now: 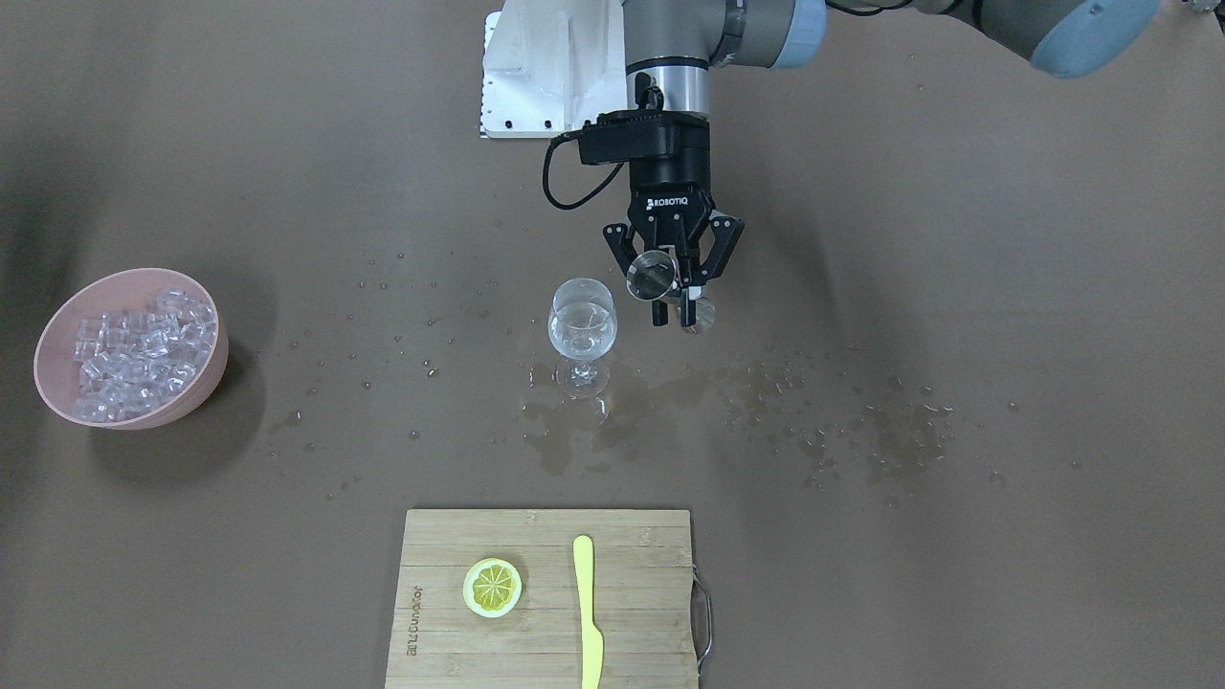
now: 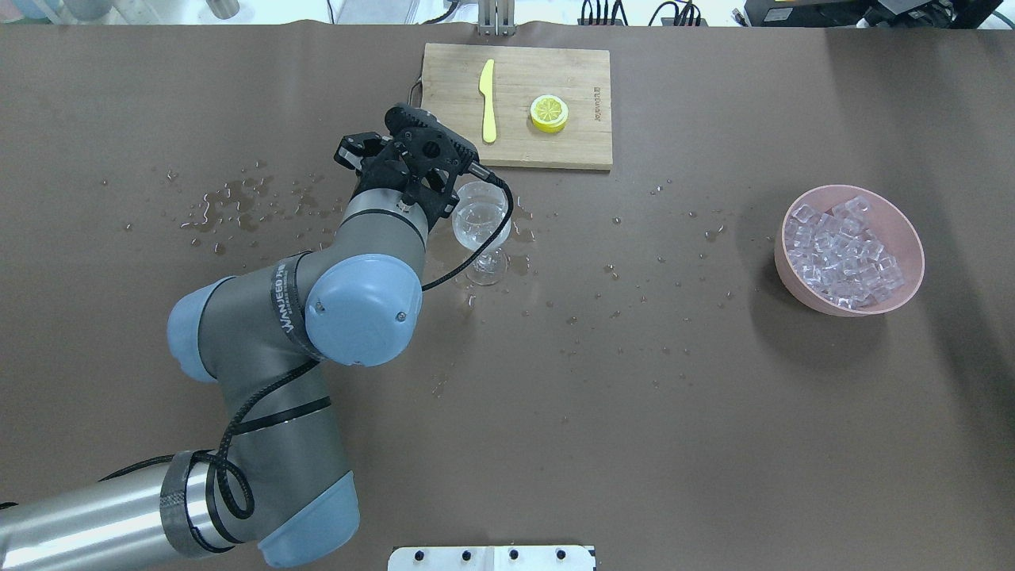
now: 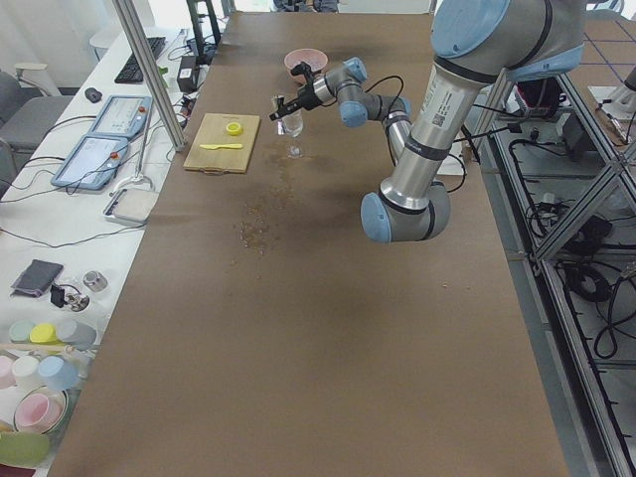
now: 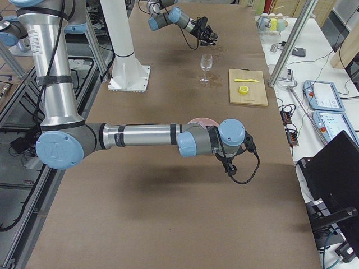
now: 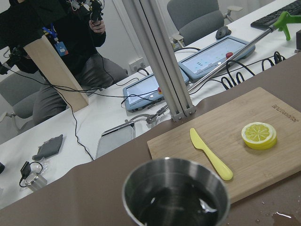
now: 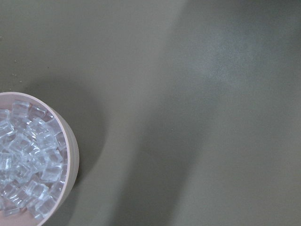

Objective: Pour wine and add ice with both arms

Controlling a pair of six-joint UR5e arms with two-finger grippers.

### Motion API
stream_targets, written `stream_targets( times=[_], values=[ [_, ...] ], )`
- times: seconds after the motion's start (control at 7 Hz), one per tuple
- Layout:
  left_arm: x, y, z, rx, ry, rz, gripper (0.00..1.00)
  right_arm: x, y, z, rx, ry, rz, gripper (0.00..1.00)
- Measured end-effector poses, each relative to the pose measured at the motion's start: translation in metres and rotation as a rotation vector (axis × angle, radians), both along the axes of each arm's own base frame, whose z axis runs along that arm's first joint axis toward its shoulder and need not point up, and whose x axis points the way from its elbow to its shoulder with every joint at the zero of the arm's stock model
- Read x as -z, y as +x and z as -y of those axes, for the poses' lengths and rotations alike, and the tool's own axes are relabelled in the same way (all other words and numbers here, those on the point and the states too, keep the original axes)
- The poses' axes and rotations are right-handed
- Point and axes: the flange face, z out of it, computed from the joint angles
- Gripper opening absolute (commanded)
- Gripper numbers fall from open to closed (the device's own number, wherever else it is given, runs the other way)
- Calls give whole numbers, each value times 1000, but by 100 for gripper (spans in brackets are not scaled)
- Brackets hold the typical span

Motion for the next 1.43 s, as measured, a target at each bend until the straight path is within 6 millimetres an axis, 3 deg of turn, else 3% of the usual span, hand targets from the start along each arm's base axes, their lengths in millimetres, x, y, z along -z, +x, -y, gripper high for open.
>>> stream_targets(
  times=[0.43, 0.71, 1.43],
  values=[
    [2, 17, -7, -41, 37, 162, 0, 0, -1, -1, 1, -2, 8, 100],
    [16, 28, -13, -91, 38, 281, 0, -2, -1, -1, 2, -7, 9, 100],
    [27, 33, -17, -222, 85, 564, 0, -4, -1, 0, 4, -11, 8, 100]
  ],
)
